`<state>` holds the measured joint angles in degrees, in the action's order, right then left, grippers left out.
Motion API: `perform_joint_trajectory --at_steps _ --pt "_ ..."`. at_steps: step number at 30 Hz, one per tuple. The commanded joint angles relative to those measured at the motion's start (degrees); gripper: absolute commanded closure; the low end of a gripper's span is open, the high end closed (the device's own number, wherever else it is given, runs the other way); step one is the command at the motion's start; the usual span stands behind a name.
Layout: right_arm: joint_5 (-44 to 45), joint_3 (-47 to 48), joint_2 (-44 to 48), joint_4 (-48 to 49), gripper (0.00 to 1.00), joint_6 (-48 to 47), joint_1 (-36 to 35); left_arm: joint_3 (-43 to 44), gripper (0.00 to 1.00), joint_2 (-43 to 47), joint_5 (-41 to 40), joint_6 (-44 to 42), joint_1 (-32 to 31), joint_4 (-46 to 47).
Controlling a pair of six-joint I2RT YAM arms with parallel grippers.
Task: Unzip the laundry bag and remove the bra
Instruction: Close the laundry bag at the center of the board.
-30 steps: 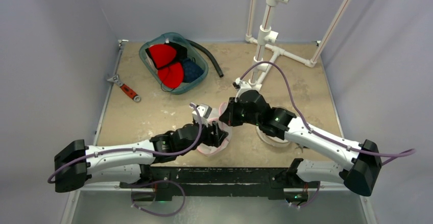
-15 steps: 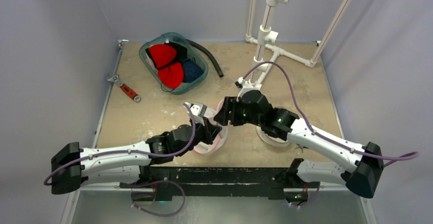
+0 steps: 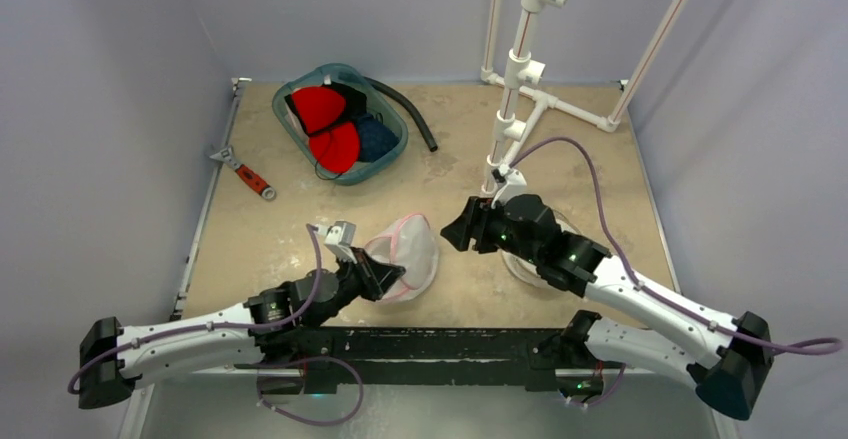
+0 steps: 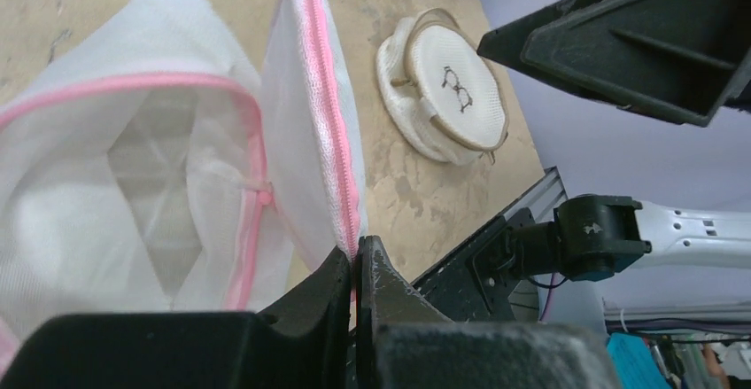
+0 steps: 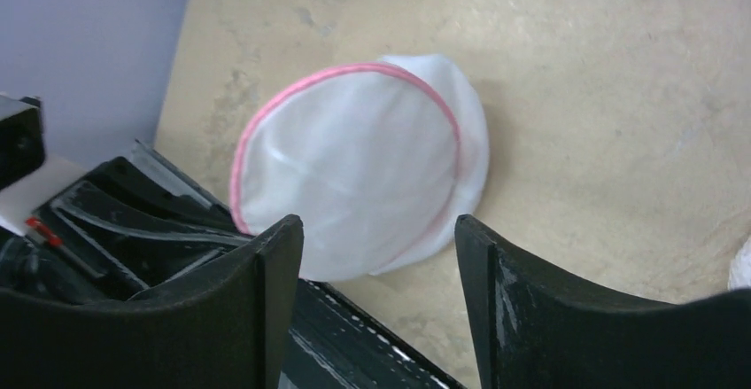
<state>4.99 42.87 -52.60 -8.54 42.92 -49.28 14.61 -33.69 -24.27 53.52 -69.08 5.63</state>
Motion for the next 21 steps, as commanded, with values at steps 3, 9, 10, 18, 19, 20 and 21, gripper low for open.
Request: perform_joint_trajectory --at_steps 3,9,10,18,19,20,21 --pt "-4.6 -7.6 -2.5 9.7 0.39 0.9 1.5 -5.1 1.00 9.2 -3.8 12.1 -0.2 -11.3" --pt "-10.9 -15.2 -7.1 20.2 0.49 3.9 1.8 -3.5 1.00 14.4 -7.1 13.6 -0.1 -19.1" --pt "-11.7 -16.1 -8.0 21.8 0.49 4.3 1.7 -3.3 1.00 14.7 -7.6 13.6 -0.2 -19.8" --pt "-15.3 -16.7 -17.9 32.7 0.51 4.3 1.7 -1.8 1.00 14.1 -8.3 12.3 -0.2 -20.4" --pt "-15.4 -16.4 -19.6 33.5 0.52 4.3 1.7 -1.8 1.00 13.8 -8.1 12.4 -0.2 -20.2" --pt "-15.4 -16.1 -21.4 34.4 0.52 4.4 1.7 -1.8 1.00 13.7 -7.9 12.4 -0.2 -20.0" --pt "-15.6 -15.8 -22.4 35.3 0.53 4.4 1.7 -1.8 1.00 13.5 -7.7 12.4 -0.2 -20.0"
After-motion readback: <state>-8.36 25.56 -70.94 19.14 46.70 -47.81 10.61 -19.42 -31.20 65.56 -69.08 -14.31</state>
